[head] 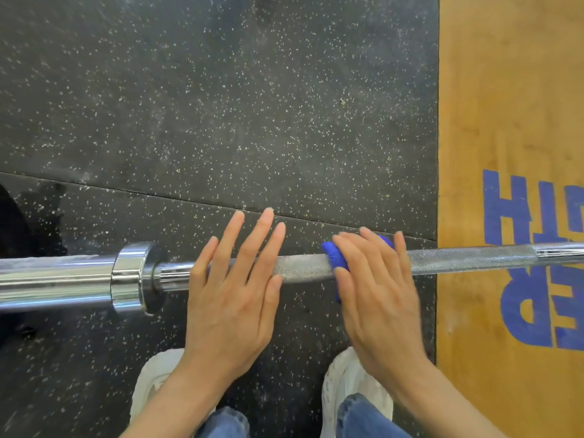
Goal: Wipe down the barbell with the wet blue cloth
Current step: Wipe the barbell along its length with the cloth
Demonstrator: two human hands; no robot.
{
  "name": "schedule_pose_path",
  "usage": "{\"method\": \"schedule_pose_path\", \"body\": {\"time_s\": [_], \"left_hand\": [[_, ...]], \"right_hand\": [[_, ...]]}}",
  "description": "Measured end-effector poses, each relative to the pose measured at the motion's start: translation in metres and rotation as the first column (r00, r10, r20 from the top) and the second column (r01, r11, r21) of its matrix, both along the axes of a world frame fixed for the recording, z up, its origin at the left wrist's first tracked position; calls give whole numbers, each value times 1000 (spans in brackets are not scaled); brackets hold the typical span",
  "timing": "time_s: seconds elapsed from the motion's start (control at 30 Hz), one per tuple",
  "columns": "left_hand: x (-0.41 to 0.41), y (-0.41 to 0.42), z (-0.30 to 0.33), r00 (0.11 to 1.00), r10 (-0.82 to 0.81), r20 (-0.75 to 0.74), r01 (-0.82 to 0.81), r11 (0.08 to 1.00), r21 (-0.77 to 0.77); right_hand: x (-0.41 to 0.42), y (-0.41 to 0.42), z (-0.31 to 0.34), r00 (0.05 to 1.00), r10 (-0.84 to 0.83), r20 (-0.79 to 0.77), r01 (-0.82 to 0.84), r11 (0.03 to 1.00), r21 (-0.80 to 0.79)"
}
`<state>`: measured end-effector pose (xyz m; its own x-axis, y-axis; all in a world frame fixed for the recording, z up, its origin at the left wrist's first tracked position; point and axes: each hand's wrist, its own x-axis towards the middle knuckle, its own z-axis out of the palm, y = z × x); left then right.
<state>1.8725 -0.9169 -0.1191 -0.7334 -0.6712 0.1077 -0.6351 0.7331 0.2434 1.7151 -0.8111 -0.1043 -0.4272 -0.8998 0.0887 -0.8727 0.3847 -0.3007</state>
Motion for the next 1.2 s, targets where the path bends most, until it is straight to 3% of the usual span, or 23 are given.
{"method": "schedule_pose_path", "body": {"time_s": [0.17, 0.33, 0.5, 0.6, 0.73, 0.9, 1.07, 1.2], "left_hand": [[-1, -4, 0, 1000, -3, -13, 3, 1000, 0], [-5, -8, 1, 1000, 6, -4, -6, 1000, 6], [-7, -13, 0, 1000, -8, -16, 8, 1000, 5], [-10, -18, 2, 1000, -1, -18, 1, 1000, 6], [-18, -26, 2, 1000, 9, -8, -9, 1000, 12], [-24, -37, 0, 1000, 20, -4, -20, 1000, -3], [-36, -50, 0, 999, 39, 9, -39, 999, -8], [-44, -67, 0, 999, 37, 14, -37, 999, -13]], "right_hand": [[26, -29, -1, 990, 138, -2, -138, 990, -10], [6, -21, 5, 1000, 27, 8, -27, 1000, -9], [9, -31, 0, 992, 127, 2, -127, 992, -16], [-9, -23, 2, 998, 32, 62, -30, 999, -32], [3, -48, 0, 991, -130, 25, 130, 991, -9], [6, -31, -4, 997, 76, -19, -76, 997, -33], [-1, -53, -14, 999, -43, -9, 42, 993, -109], [-13, -65, -18, 989, 107, -106, -120, 985, -123]]}}
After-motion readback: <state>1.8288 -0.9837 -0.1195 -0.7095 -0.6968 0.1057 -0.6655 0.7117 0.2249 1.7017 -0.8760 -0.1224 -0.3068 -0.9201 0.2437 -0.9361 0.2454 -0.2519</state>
